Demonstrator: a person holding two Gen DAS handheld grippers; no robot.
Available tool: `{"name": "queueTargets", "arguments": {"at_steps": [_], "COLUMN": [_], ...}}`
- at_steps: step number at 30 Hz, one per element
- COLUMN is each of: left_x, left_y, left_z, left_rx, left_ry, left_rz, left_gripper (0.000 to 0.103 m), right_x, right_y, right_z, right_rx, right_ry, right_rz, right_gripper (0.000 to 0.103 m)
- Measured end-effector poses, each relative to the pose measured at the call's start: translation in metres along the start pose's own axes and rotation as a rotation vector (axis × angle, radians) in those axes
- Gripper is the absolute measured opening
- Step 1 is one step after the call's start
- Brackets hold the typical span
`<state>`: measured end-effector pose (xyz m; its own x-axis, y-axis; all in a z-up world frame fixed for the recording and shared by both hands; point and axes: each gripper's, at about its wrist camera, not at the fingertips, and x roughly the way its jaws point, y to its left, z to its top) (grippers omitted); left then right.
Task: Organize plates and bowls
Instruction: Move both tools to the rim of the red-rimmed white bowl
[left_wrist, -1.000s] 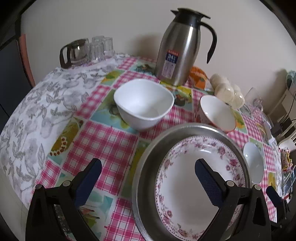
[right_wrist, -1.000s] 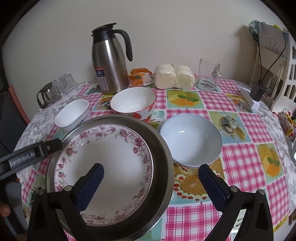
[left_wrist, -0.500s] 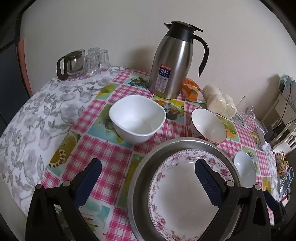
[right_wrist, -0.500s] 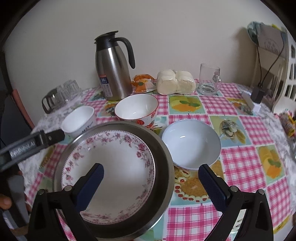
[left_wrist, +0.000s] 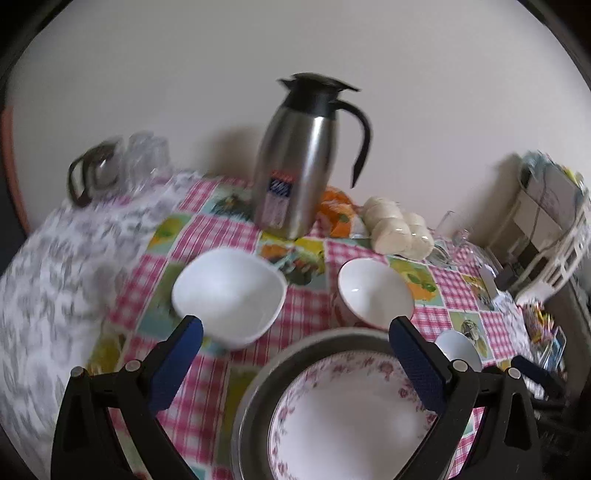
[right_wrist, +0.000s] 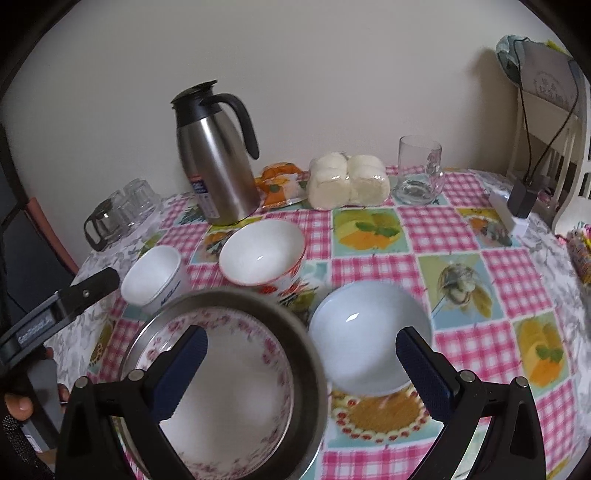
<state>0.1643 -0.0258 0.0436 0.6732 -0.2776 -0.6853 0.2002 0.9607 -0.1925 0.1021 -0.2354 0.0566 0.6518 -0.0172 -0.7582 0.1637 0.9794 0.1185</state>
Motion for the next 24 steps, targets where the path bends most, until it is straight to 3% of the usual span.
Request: {"name": "queueTargets", "arguments": {"at_steps": [7,13,16,22,24], "left_x": [0.004,0.018,0.033,0.049,0.053], "left_y": [-0.027,-0.038,-0.040,-0.052,-0.054], "left_z": [0.044,0.077,0.086,0.094,0.094], "left_rx": [0.142,0.133,0.118,0.193,0.195], "left_ry": [0.034,0.097,0.159,0.201,0.220], "left_rz": [-0.043,-0.120,-0.095,0.036,0.033], "left_gripper": [0.101,0.101,0.101,0.101,0.101], "right_x": [-0.001,0.005,0.009,0.020,0.026], "right_y": [-0.017,-0.025,-0.027,-0.029,-0.032], "right_z": [0.045,0.078,0.092,0.107,0.110], "right_rx": [0.040,0.050,0.046,0.018,0.020], "right_ry": [-0.002,0.020,0.032,0.041,0.047], "right_rz": [0.023,0.020,0.004,-0.031,-0.035], "right_gripper": [0.103,0.103,0.103,0.103,0.103]}}
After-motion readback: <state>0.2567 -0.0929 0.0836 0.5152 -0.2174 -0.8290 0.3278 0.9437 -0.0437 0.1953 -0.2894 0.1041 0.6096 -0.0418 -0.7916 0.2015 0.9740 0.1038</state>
